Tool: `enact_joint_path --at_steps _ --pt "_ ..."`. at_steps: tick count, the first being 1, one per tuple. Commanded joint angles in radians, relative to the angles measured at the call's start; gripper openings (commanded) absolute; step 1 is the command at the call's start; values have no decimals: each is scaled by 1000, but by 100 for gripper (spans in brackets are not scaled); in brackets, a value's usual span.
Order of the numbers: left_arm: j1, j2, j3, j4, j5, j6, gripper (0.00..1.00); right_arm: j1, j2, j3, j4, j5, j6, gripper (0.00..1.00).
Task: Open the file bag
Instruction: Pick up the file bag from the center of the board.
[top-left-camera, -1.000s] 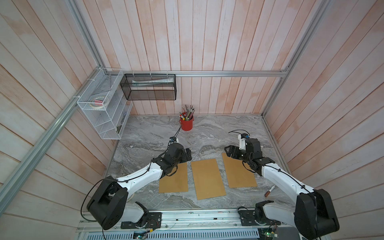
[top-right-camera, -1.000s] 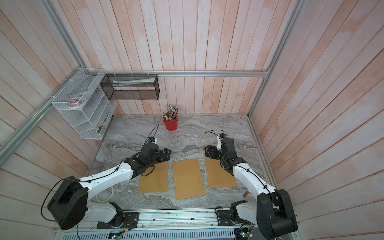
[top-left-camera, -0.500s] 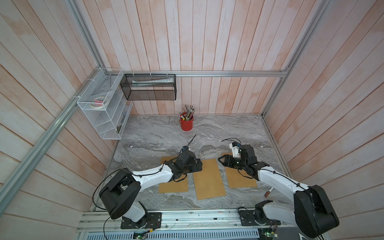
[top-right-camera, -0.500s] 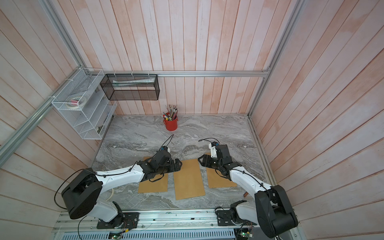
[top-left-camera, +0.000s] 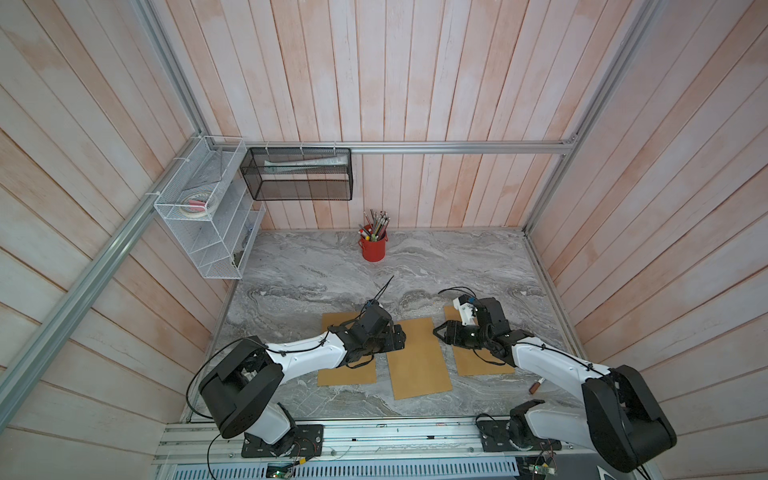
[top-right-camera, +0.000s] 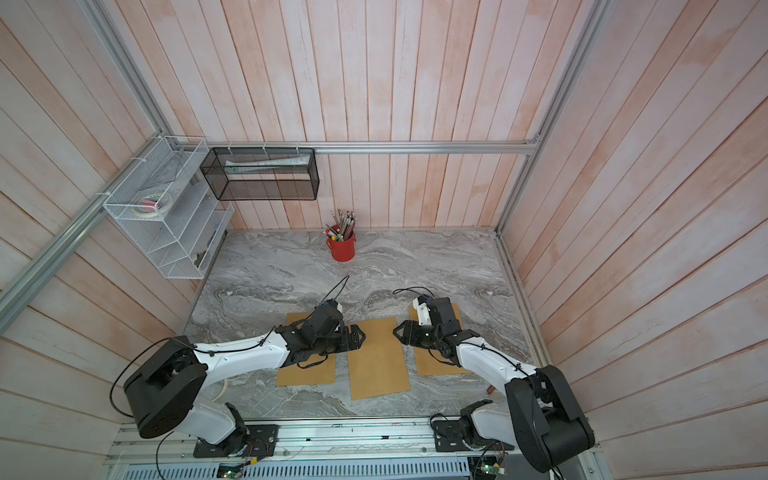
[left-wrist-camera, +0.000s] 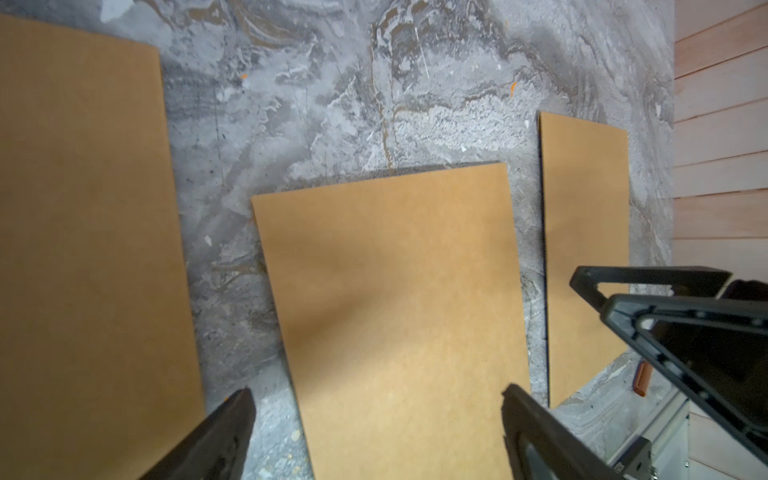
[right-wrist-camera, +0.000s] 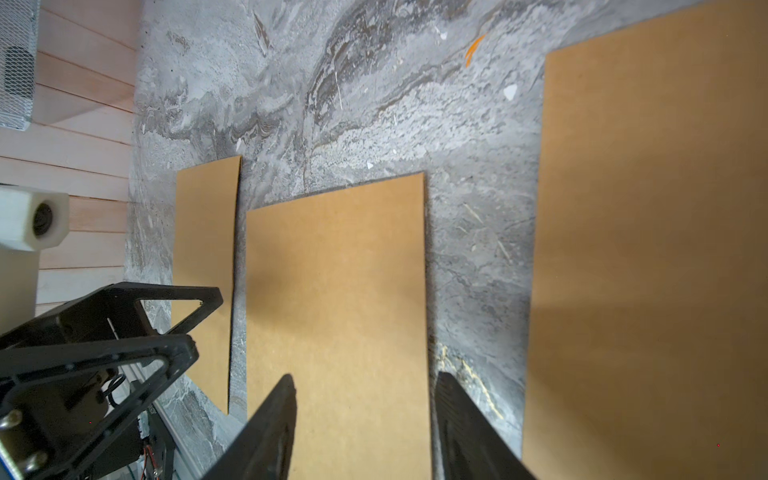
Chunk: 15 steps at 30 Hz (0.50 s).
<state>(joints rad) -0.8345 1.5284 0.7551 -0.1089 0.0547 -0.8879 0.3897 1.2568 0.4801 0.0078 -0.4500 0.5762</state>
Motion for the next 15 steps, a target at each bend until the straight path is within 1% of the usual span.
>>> enact_joint_path --at_steps 1,2,6,13,15 --pt "-7 34 -13 13 37 -5 85 8 7 -17 15 -25 6 54" --pt "-8 40 -12 14 40 -6 80 9 8 -19 15 -28 5 54" --pt "-9 58 -13 13 48 -8 67 11 17 -32 18 -33 2 54" --pt "-9 86 -13 13 51 -16 57 11 69 -43 25 -52 -10 53" --pt "-9 91 -13 12 50 -19 53 11 91 -37 16 -60 -17 53"
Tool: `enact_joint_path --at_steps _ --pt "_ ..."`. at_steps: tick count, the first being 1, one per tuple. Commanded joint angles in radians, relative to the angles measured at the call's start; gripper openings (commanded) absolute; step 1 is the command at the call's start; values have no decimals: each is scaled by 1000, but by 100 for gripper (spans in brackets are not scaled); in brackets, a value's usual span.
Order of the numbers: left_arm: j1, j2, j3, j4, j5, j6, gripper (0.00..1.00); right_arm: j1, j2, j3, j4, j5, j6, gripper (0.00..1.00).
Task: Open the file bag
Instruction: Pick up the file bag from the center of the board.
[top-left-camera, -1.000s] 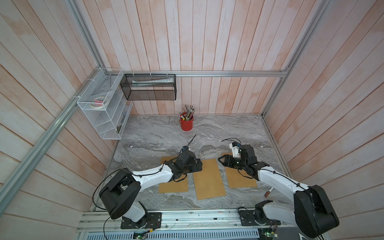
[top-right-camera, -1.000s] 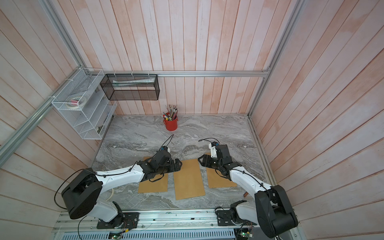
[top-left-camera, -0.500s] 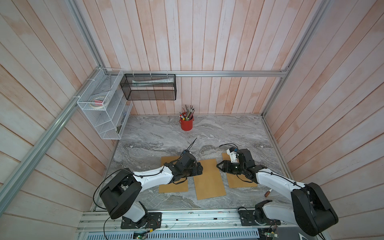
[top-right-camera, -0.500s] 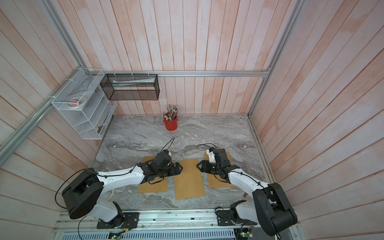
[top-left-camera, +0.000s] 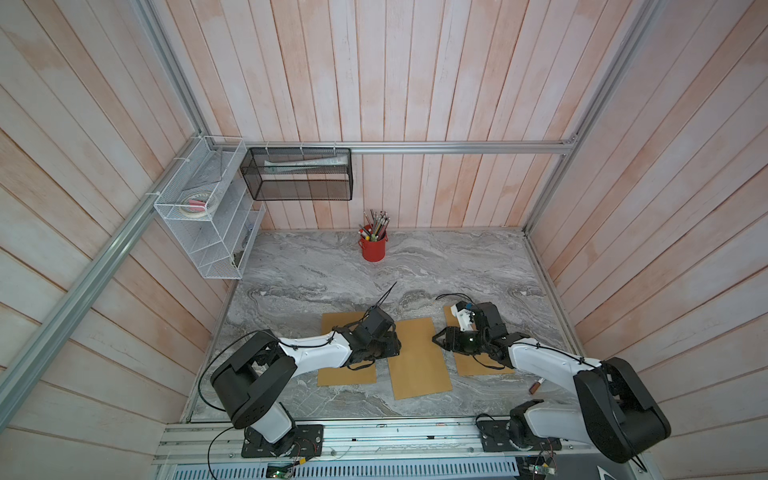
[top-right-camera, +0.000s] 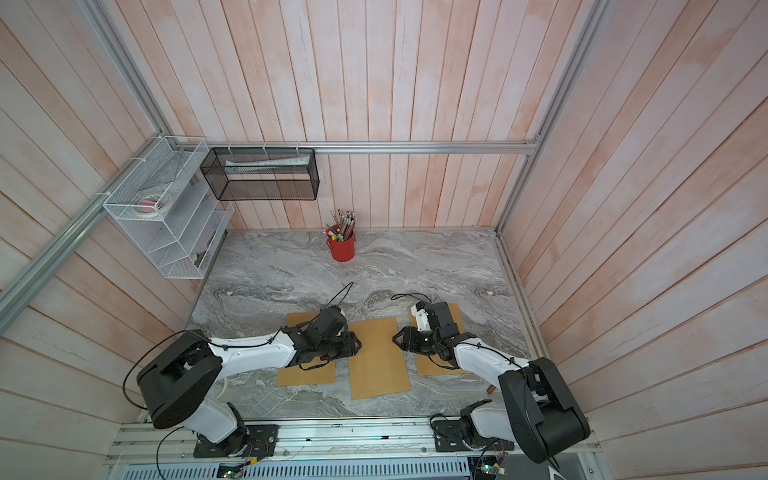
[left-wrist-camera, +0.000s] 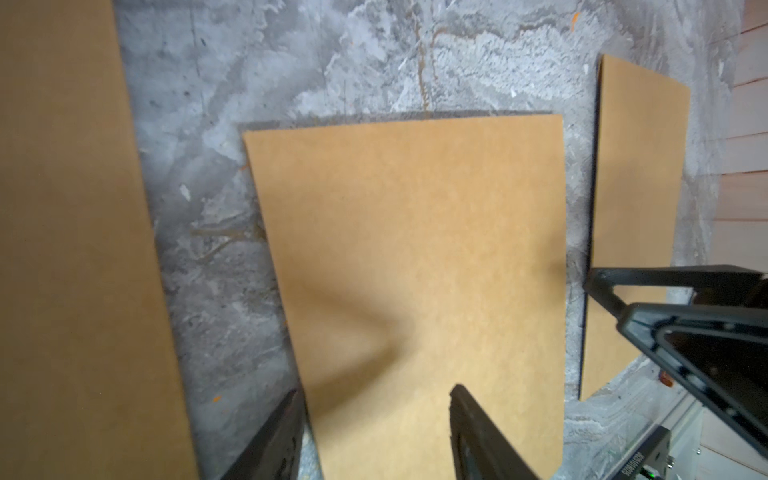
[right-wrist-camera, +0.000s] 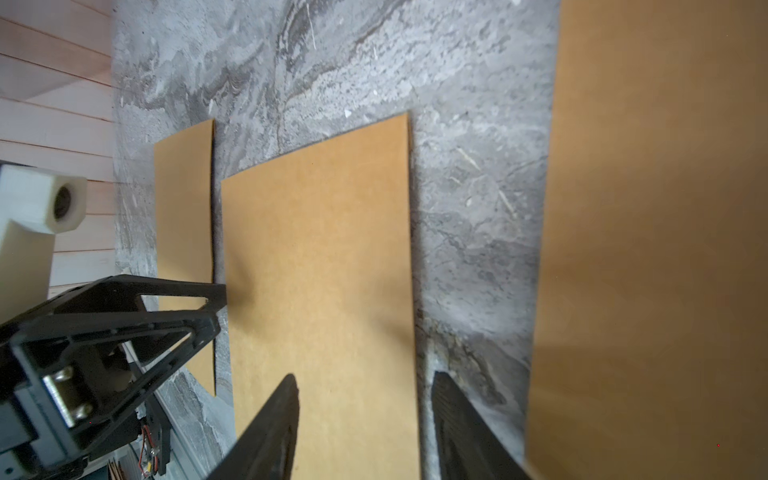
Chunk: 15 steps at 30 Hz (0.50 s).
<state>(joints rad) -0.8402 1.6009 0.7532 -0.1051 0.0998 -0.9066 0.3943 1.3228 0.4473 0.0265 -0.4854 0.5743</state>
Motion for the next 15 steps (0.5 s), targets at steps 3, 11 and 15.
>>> enact_joint_path --at_steps 3,11,15 --pt "-3 31 -14 9 3 -5 48 6 53 -5 3 -30 -20 53" --pt "-3 60 -9 1 -9 -12 43 6 90 -12 11 -50 -35 53" --pt "-3 79 -4 1 -11 -17 42 6 96 -21 51 -106 -34 53"
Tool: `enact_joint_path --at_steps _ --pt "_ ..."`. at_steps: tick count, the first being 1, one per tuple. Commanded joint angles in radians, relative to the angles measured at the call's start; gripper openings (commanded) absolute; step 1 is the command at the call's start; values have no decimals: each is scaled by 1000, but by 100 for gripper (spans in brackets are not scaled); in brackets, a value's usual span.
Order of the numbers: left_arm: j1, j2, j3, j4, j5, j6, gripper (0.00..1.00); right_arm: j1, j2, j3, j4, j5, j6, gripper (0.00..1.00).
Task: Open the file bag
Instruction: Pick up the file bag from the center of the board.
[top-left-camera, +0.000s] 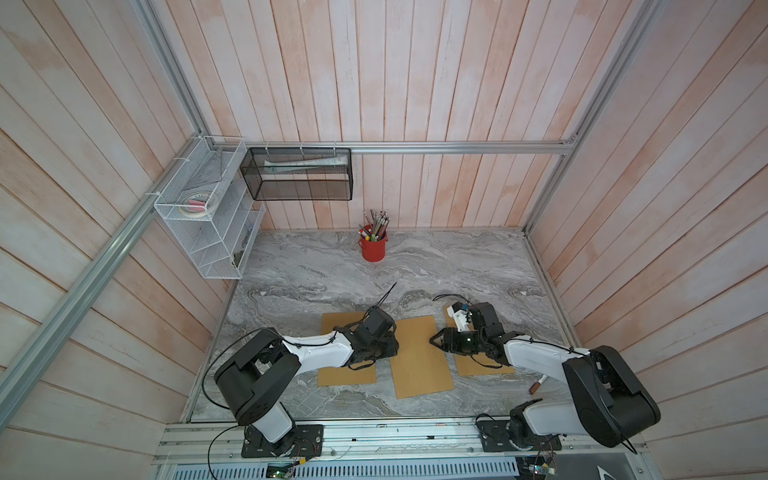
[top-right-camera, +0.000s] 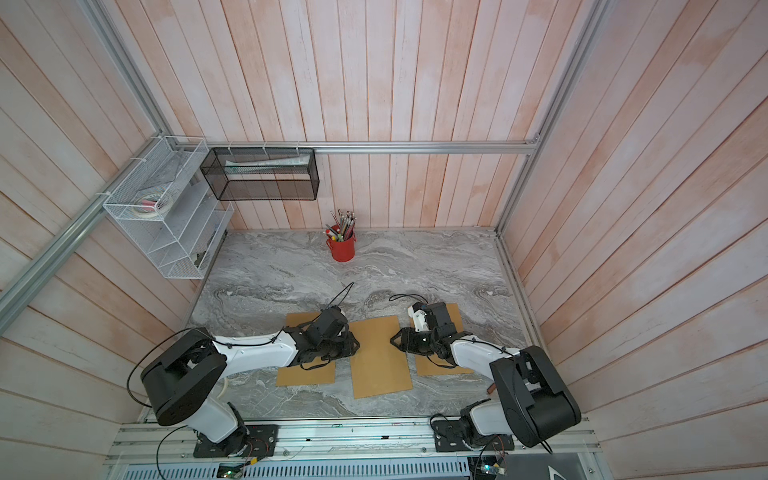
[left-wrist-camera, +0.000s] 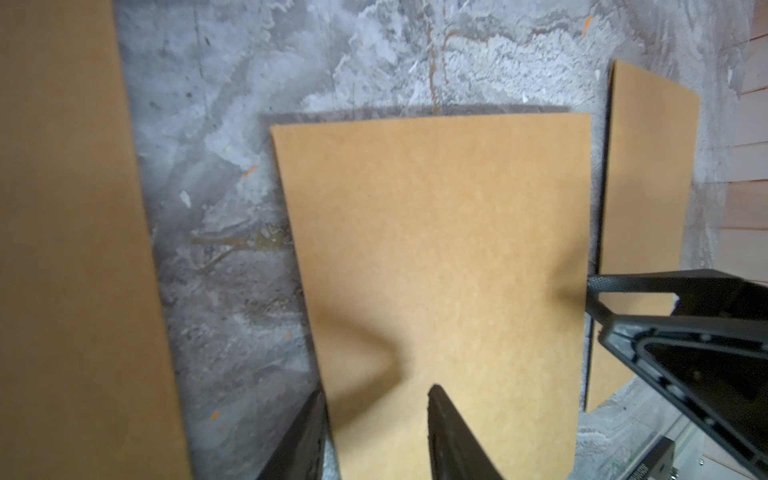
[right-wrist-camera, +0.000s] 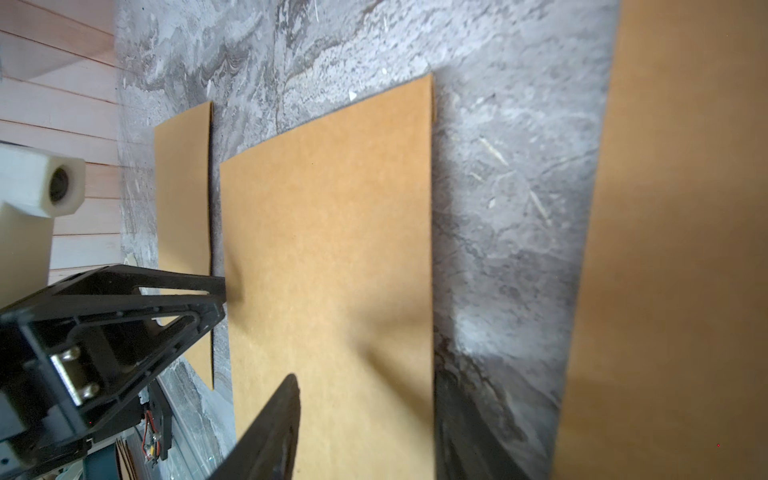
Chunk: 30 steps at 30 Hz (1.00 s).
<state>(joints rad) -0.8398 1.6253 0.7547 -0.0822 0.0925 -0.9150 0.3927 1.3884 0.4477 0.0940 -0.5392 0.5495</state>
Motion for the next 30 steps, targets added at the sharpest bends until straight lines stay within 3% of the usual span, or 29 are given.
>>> enact_joint_path --at_steps 1,10,15,24,30 --pt "-4 59 -4 -22 -5 -10 42 8 31 -24 -5 -65 -7 53" --pt "-4 82 -2 -18 -16 -17 42 8 -20 -13 30 -153 0 49" --pt "-4 92 5 -8 -16 -24 43 8 -34 0 24 -167 -2 31" --pt "3 58 58 -19 -40 3 61 8 -37 40 9 -194 -16 0" --pt "33 29 95 -12 -23 33 65 6 -56 88 -36 -193 -39 0"
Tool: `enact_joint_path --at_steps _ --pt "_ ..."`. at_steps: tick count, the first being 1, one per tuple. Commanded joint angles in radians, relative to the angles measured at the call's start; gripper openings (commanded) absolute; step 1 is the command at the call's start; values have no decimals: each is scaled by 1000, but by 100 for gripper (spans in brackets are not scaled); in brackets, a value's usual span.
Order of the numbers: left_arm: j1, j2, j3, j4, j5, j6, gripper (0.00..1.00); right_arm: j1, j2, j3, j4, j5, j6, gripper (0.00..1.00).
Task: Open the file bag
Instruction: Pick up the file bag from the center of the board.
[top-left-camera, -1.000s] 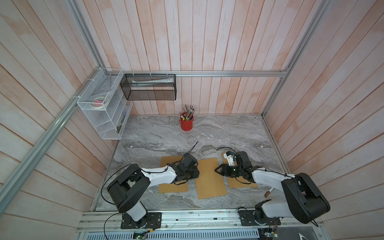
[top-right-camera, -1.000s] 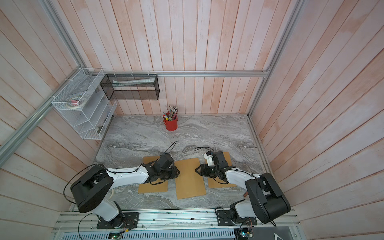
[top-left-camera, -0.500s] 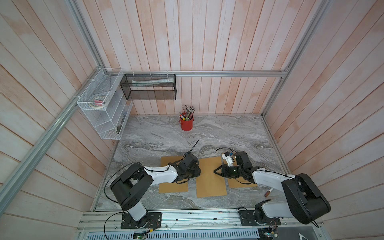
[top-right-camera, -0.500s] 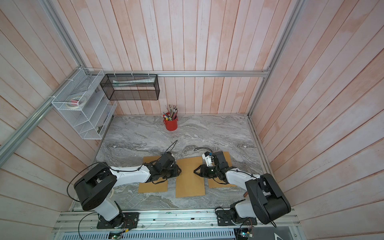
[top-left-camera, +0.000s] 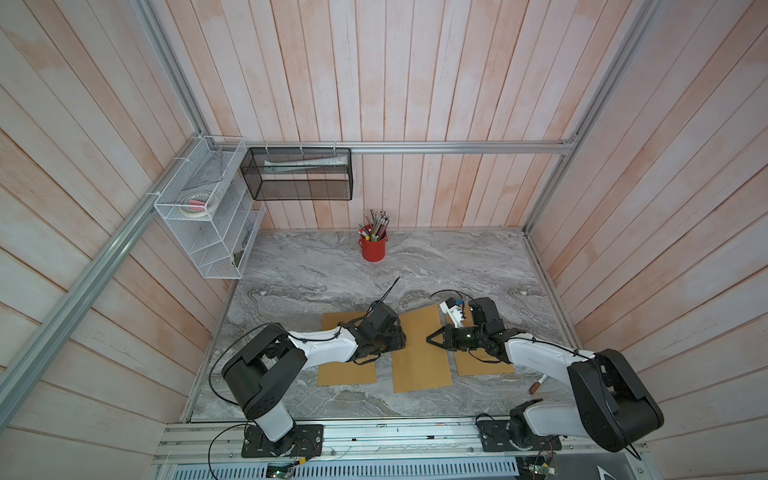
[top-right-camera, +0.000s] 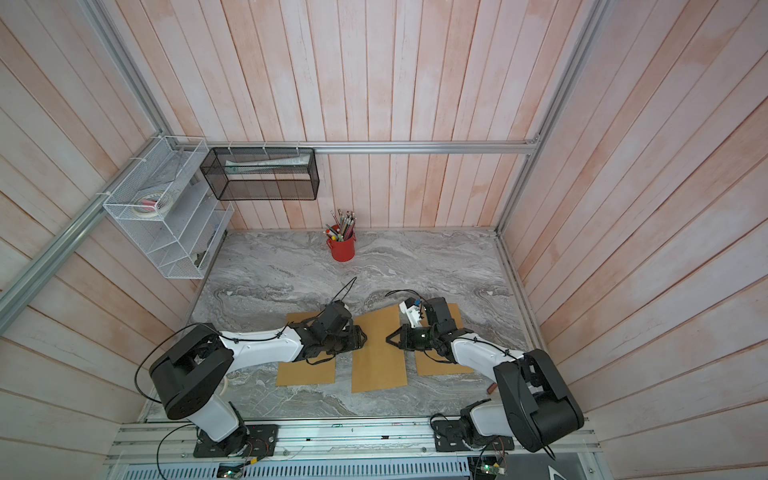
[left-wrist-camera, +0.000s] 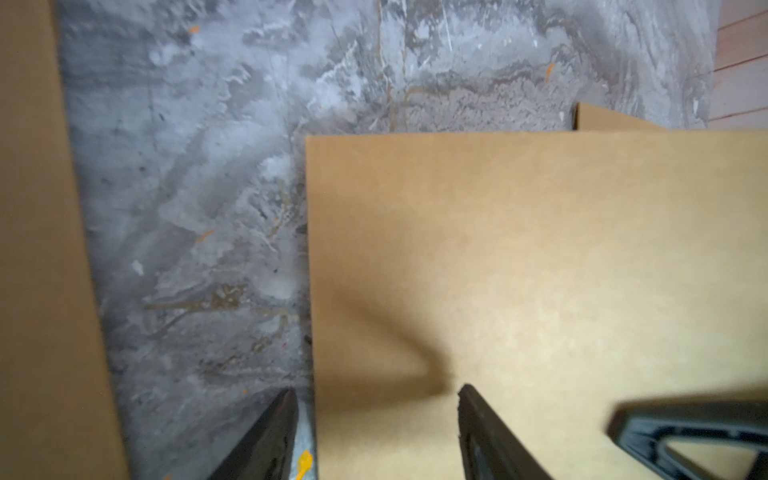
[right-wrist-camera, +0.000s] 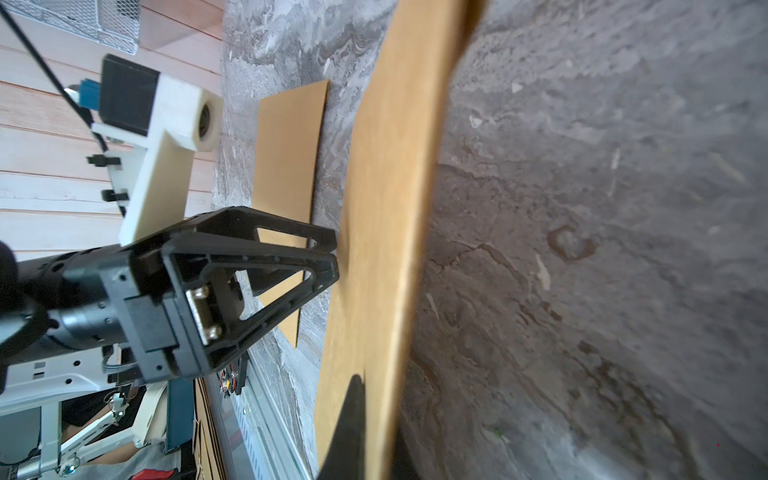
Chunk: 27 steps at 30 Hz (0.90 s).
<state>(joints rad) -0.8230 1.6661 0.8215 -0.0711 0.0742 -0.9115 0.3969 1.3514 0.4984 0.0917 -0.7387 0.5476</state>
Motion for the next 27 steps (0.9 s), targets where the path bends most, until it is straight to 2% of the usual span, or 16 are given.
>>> enact_joint_path --at_steps 1,7,14,27 --pt "23 -20 31 -18 0 34 65 2 -21 46 -42 6 -41 0" --pt "85 -99 8 55 48 55 67 -20 -37 99 -87 -11 -60 0" --pt "139 -190 -40 233 160 69 72 -99 -55 143 -72 -106 -55 0" --pt "201 -186 -130 533 337 -2 73 -149 -58 233 -15 -257 -21 0"
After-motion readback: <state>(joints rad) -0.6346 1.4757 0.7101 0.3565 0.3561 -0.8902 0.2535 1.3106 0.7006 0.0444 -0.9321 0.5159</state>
